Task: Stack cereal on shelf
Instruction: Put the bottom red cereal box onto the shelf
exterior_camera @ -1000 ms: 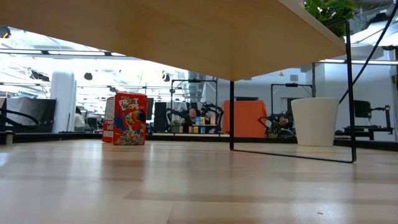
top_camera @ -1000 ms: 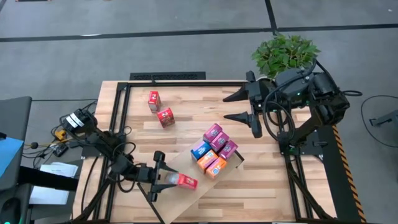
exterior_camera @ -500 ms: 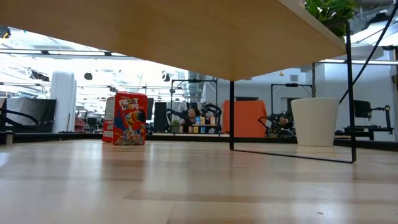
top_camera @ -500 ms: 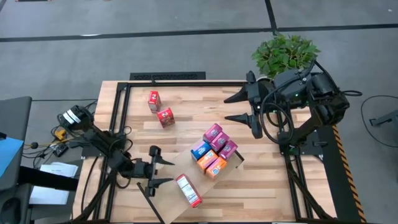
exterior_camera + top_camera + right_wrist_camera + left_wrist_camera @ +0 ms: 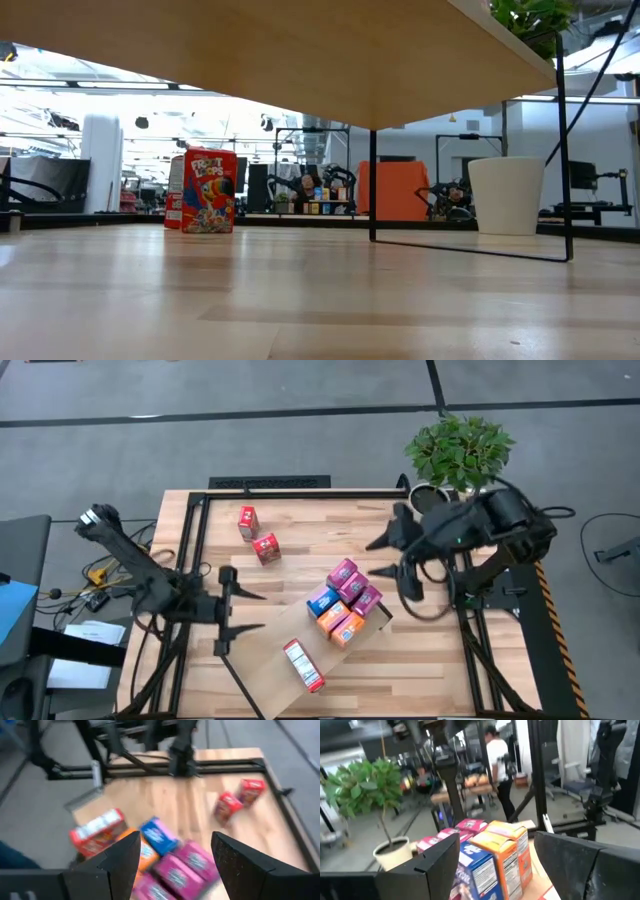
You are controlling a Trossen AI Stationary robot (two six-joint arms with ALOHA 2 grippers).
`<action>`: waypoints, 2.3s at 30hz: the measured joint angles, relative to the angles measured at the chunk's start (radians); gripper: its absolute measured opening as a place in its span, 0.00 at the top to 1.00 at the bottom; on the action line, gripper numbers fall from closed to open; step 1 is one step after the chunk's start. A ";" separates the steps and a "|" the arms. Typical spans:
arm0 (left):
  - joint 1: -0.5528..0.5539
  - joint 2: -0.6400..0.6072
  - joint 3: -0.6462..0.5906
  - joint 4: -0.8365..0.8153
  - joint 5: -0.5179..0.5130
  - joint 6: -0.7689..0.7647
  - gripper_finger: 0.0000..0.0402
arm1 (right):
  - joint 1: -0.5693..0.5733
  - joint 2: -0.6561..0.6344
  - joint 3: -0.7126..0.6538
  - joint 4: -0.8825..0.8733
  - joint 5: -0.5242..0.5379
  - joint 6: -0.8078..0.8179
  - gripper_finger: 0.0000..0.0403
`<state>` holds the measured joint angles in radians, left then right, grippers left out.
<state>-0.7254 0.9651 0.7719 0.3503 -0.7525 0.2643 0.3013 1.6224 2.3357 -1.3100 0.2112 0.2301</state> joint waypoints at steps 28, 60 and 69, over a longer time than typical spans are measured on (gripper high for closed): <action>0.078 -0.030 0.294 -0.603 0.030 -0.294 0.38 | 0.546 0.538 -0.002 0.047 0.396 0.977 0.33; 0.078 -0.030 0.290 -0.748 0.146 -0.512 0.38 | 0.463 0.756 -0.001 0.241 0.702 0.988 0.33; 0.078 -0.030 0.290 -0.787 0.200 -0.512 0.38 | 0.501 0.746 0.021 0.263 0.379 0.973 0.33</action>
<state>-0.6476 0.9352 1.0622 -0.4368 -0.5522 -0.2474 0.8025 2.3680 2.3566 -1.0475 0.5897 1.2035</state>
